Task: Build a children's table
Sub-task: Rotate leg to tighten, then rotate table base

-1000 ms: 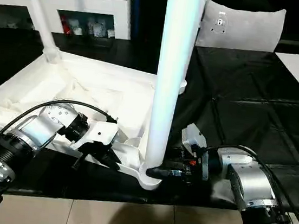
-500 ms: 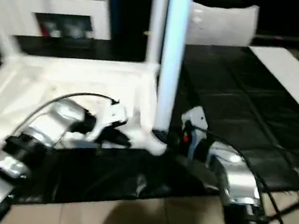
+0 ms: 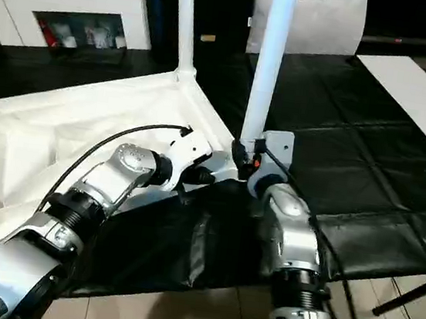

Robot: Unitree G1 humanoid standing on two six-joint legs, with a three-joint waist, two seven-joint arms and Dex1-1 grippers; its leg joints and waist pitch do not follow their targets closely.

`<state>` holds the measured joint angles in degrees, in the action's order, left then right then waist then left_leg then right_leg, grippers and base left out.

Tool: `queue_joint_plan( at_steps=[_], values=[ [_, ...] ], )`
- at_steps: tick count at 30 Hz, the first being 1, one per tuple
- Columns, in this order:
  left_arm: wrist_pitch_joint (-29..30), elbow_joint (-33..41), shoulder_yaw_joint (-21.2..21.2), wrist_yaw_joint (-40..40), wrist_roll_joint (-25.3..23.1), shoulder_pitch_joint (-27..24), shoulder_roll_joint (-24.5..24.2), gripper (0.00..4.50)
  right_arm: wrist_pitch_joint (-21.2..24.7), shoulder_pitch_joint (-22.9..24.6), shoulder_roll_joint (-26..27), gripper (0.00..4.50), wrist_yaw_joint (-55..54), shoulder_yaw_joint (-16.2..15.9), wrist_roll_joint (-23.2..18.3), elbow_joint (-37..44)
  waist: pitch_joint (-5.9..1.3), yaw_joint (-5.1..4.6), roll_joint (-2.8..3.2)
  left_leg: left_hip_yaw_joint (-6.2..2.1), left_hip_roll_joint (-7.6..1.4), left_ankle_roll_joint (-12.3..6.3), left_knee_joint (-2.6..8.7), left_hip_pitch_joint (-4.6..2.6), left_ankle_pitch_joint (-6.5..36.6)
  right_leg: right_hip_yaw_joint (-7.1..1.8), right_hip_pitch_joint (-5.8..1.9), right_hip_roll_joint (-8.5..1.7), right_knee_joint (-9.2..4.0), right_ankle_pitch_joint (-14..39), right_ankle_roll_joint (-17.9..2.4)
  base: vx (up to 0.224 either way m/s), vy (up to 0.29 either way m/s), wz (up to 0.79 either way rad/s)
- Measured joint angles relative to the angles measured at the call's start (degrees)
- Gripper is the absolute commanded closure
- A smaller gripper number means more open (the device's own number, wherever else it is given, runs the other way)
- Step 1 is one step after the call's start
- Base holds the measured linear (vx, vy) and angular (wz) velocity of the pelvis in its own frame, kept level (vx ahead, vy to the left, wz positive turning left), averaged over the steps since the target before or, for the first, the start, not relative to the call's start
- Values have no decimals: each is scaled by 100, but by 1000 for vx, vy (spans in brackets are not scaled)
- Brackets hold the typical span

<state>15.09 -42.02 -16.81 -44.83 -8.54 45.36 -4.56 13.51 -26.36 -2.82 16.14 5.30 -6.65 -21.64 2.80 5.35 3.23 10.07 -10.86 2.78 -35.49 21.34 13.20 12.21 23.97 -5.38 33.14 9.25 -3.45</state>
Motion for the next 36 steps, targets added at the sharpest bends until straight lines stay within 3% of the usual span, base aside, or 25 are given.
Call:
queue_joint_plan(
  at_steps=[11, 12, 13, 14, 19, 23, 25, 30, 32, 36],
  values=[
    [-995, -347, -146, -347, -11, -22, -259, 450, -148, 955, -594, 53, 632, -271, 13, 781, 5, 180, 0, 8, 1, 29, -9, -13, -20, -15, -1, 1, -1, -30, -5, 0, 0, 0],
    [-1034, -369, -139, -352, -8, -23, -266, 450, -138, 1061, -669, 26, 745, -271, -10, 937, 5, 192, 0, 9, 2, 29, -9, -14, -20, -16, -2, 1, -3, -32, -2, 0, 0, 0],
    [-1042, -382, -101, -370, 7, -23, -268, 450, -92, 1141, -745, 26, 857, -266, -55, 1071, 6, 196, 0, 9, 2, 29, -9, -14, -20, -16, -2, 1, -4, -33, -1, 0, 0, 0],
    [-1015, -382, -37, -461, 93, -26, -278, 407, 17, 1259, -861, 18, 1014, -265, -97, 1308, 6, 208, 0, 9, 2, 29, -10, -13, -20, -17, -1, 1, -5, -34, -1, 0, 0, 0],
    [-955, 362, 204, -945, 583, -137, -348, 377, 621, 1525, -1261, 0, 1468, -281, -406, 2016, 2, 274, 1, 13, -2, 28, -10, -26, -19, -20, -12, 3, -3, -35, -1, 0, 0, 0],
    [-873, 963, 223, -1137, 769, -461, -483, 339, 911, 1551, -1355, 0, 1699, -368, -628, 2367, 1, 254, 4, 19, -1, 30, -4, -60, -20, -23, -64, 5, -7, -33, 1, 0, 0, 0],
    [-694, 1089, 222, -1164, 784, -659, -590, 318, 1007, 1528, -1352, 0, 1732, -386, -723, 2444, 5, 250, -2, 20, 0, 38, -4, -114, -21, -22, -86, 6, -11, -37, 4, 0, 0, 0],
    [-20, 1889, 408, -1261, 893, -1153, -1197, 281, 1289, 1392, -1195, 0, 1844, -591, -887, 2635, 12, 120, -14, 14, 1, 71, -3, -127, -4, -19, -107, 7, -18, -39, 8, 0, 0, 0],
    [322, 2735, 468, -1622, 1006, -1639, -1810, 262, 1359, 1197, -1084, 0, 1886, -747, -896, 2605, 15, 45, -21, 14, 3, 72, 6, -122, -1, -27, -109, 9, -25, -40, 9, 0, 0, 0],
    [759, 3439, 592, -2012, 1116, -2190, -2405, 226, 1314, 962, -971, 0, 1898, -881, -832, 2395, 19, 55, -34, 10, 5, 74, 16, -120, 1, -27, -102, 9, -31, -34, 13, 0, 0, 0]
  ],
)
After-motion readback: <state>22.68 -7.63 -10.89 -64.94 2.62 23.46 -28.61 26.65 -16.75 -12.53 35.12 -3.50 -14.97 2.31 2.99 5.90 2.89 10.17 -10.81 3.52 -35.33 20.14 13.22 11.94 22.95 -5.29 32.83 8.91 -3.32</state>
